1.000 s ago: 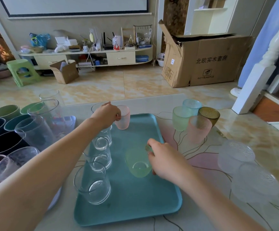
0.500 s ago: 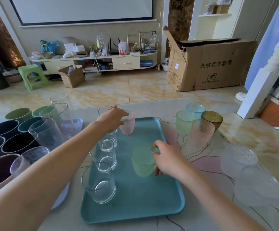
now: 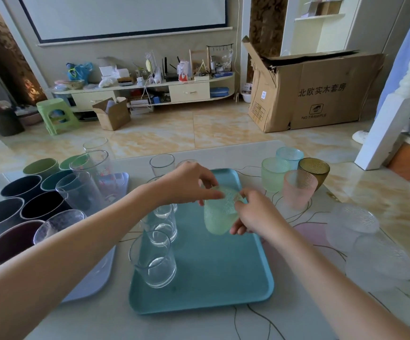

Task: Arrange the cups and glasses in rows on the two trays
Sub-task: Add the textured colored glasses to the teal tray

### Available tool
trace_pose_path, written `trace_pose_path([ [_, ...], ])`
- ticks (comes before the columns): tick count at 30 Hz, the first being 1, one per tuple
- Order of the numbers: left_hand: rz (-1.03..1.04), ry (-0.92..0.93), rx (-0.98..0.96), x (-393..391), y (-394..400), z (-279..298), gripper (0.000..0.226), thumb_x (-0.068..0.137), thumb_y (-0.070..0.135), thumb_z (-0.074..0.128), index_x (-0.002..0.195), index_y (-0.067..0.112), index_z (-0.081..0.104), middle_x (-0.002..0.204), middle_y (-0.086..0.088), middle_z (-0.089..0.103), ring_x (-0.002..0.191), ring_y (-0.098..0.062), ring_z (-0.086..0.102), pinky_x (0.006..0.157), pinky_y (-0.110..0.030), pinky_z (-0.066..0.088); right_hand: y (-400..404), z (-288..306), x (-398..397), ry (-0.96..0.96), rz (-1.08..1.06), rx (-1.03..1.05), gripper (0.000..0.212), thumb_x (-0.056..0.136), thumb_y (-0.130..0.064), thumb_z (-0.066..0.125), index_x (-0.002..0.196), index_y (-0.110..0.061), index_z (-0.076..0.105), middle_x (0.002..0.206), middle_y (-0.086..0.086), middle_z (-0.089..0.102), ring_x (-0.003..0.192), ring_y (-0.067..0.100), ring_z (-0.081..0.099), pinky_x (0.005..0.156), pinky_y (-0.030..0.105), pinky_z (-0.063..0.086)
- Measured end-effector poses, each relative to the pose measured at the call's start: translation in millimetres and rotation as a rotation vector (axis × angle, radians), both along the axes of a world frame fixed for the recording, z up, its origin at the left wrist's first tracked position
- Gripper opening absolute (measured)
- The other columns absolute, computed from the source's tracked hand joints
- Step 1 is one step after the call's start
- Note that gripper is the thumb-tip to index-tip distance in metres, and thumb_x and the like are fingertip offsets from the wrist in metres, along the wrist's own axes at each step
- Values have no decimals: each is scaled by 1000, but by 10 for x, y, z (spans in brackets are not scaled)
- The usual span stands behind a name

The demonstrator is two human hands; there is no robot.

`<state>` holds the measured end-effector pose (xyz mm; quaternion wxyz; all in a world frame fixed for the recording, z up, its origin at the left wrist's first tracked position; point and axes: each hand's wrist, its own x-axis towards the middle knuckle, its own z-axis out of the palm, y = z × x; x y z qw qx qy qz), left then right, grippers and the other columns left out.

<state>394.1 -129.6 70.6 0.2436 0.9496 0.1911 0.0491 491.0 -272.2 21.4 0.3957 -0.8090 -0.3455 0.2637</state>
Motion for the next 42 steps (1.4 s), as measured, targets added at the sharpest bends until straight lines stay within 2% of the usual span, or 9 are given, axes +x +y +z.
trace_pose_path([
  [4,65,-45,96,41,73,-11,11,84,13,62,81,9,72,73,-5,73,42,-3,60,54,-16,51,-19,103,-61,167,-39,63,22,99,-34,37,110,-18,46,67,8,67,45,16,52,40,19,38],
  [8,303,-95,81,42,359,-107,12,83,6,60,80,3,71,71,-9,73,40,-6,61,52,-24,56,-153,274,68,75,-101,141,19,97,-36,41,104,-22,50,76,3,67,53,17,57,55,29,44],
  [15,454,-50,320,137,519,-380,16,79,18,58,77,15,74,78,-2,73,74,-26,67,66,-36,57,-314,487,201,67,-148,271,11,96,-29,46,86,-29,49,78,3,70,59,17,62,65,35,50],
  [22,492,-25,390,169,664,-560,19,83,19,56,83,14,74,85,-5,73,85,-28,63,81,-33,34,-293,430,193,28,-117,267,10,95,-32,46,86,-30,50,75,0,69,58,17,62,65,35,50],
  [31,490,10,418,165,688,-504,16,83,23,59,84,19,74,87,-1,73,91,-25,61,87,-35,34,-377,450,435,-31,-182,173,12,95,-29,46,96,-23,57,80,0,71,59,15,63,61,30,48],
  [35,465,-80,515,190,523,-396,21,87,28,54,94,17,70,93,-4,70,101,-26,55,90,-37,36,-482,414,775,-46,-297,153,14,94,-21,46,94,-20,61,82,3,71,61,18,62,58,27,45],
  [38,311,-162,527,374,246,-269,25,91,25,49,108,17,65,108,-3,69,110,-23,51,92,-35,34,-567,402,974,-219,-345,92,17,90,-14,49,86,-25,61,86,5,71,75,25,65,67,31,49],
  [40,150,-176,492,591,16,-219,28,92,22,49,117,19,61,118,0,66,117,-20,48,97,-33,30,-590,369,1053,-377,-349,4,20,87,-11,50,91,-24,64,92,5,68,83,26,62,66,29,46],
  [42,19,-178,484,842,-205,-223,33,91,16,49,122,21,59,126,3,62,123,-17,45,101,-32,27,-586,305,1098,-465,-332,-71,28,83,-8,48,98,-25,64,101,6,66,92,28,60,75,34,49],
])
